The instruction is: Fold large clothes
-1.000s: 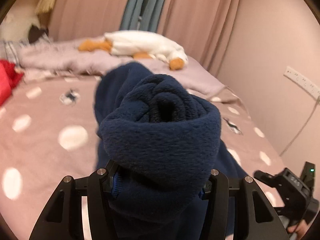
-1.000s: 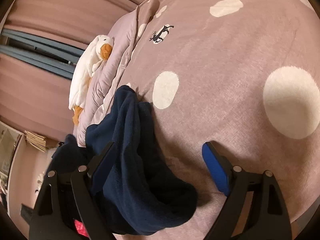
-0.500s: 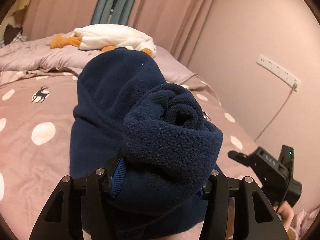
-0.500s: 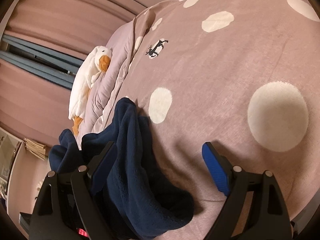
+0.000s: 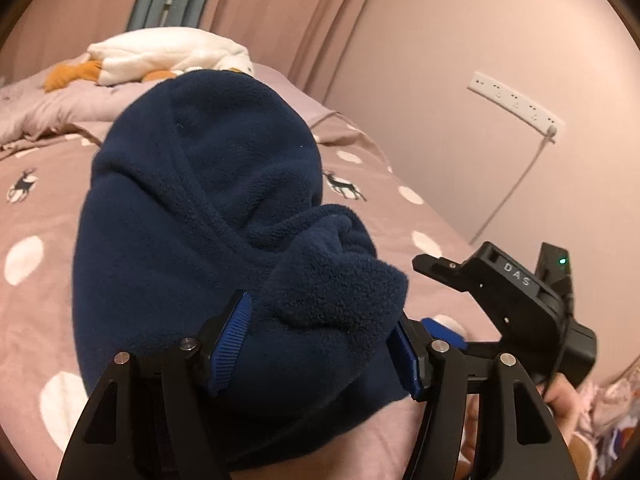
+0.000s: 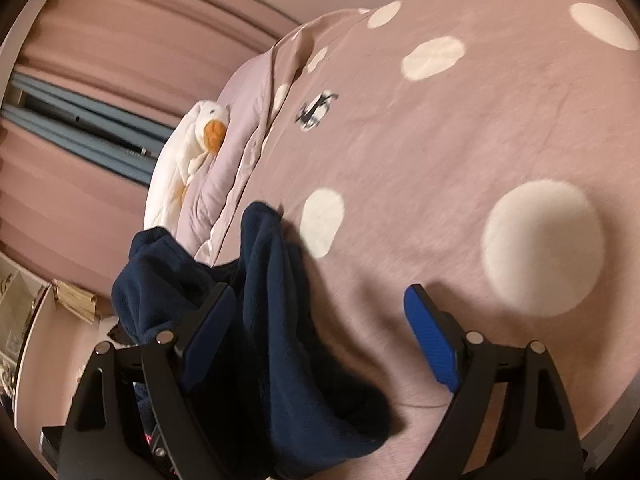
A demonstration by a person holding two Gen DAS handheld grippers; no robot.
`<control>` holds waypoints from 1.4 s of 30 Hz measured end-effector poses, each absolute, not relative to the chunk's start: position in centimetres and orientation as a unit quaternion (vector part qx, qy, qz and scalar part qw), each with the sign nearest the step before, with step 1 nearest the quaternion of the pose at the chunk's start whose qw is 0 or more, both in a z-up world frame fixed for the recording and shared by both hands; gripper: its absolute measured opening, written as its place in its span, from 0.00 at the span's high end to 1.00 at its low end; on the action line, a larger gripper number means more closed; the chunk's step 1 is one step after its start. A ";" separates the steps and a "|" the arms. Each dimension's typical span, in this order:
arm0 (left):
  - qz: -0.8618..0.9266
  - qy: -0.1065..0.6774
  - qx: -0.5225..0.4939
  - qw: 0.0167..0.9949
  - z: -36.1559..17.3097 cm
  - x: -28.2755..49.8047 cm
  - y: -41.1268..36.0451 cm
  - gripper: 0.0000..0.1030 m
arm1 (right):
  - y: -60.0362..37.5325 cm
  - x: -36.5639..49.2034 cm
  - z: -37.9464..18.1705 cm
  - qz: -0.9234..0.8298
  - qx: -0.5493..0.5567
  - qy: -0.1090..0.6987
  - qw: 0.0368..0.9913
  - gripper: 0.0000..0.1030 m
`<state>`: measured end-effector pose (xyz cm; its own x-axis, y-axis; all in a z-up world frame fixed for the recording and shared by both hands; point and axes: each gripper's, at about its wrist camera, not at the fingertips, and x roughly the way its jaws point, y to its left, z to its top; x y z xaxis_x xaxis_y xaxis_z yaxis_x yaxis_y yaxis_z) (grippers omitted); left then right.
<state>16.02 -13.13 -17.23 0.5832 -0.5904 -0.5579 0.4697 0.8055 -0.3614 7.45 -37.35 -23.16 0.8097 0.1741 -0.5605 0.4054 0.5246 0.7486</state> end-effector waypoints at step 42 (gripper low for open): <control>-0.311 0.340 -0.096 0.882 -17.7 15.8 -11.8 0.32 | -30.9 11.3 -22.1 0.203 0.539 0.265 0.773 0.20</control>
